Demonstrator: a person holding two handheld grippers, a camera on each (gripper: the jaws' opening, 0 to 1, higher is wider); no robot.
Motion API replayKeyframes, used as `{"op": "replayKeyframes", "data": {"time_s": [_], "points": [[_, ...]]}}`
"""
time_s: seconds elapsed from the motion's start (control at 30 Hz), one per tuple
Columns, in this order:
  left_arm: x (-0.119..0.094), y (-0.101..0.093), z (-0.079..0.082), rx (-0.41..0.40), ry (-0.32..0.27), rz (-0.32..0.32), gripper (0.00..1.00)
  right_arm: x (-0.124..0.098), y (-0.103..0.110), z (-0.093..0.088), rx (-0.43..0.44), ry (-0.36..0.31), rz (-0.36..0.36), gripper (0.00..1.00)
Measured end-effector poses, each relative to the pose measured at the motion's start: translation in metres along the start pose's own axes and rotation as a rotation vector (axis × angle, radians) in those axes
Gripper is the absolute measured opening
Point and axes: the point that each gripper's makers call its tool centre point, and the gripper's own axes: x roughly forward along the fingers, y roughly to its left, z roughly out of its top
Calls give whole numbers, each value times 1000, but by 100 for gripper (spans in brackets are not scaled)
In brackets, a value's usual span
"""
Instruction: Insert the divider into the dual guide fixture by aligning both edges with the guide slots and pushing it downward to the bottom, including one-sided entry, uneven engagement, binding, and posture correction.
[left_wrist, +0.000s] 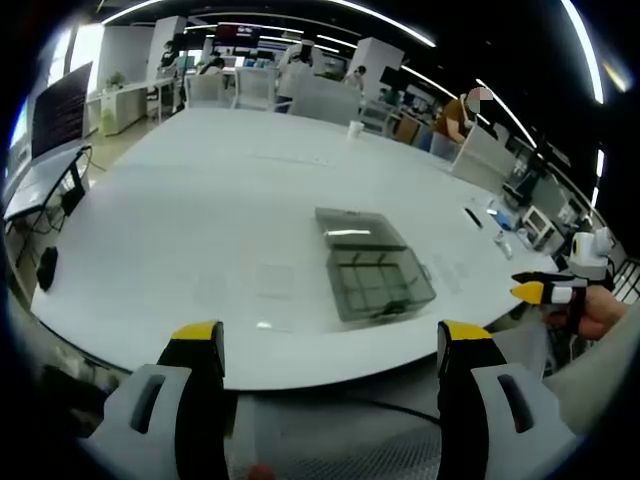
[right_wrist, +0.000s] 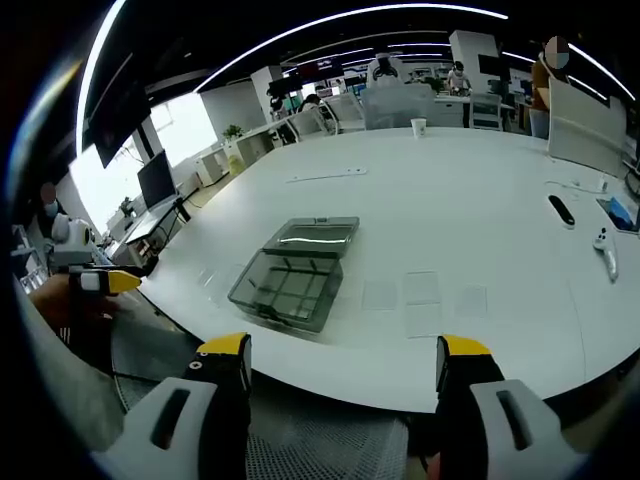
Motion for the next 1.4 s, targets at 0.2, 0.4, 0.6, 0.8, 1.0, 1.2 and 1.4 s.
{"op": "replayKeyframes", "data": {"time_s": [0.2,0.4,0.6,0.8,1.0,1.2,1.4], "points": [[0,0,0,0,0,0,87,0,-1,0,0,0,-1,74],[0,1,0,-1,0,1,86,0,-1,-1,0,2,-1,74],[0,1,0,0,1,1,86,1,-1,-1,-1,5,2,74],[0,1,1,2,2,0,86,1,-1,-1,-3,9,4,74],[1,1,2,9,1,-1,86,1,0,0,-2,11,7,73],[2,-1,2,12,4,-5,86,1,-1,0,-4,12,7,73],[2,-1,3,11,4,-7,85,1,-2,1,-7,14,9,72]]}}
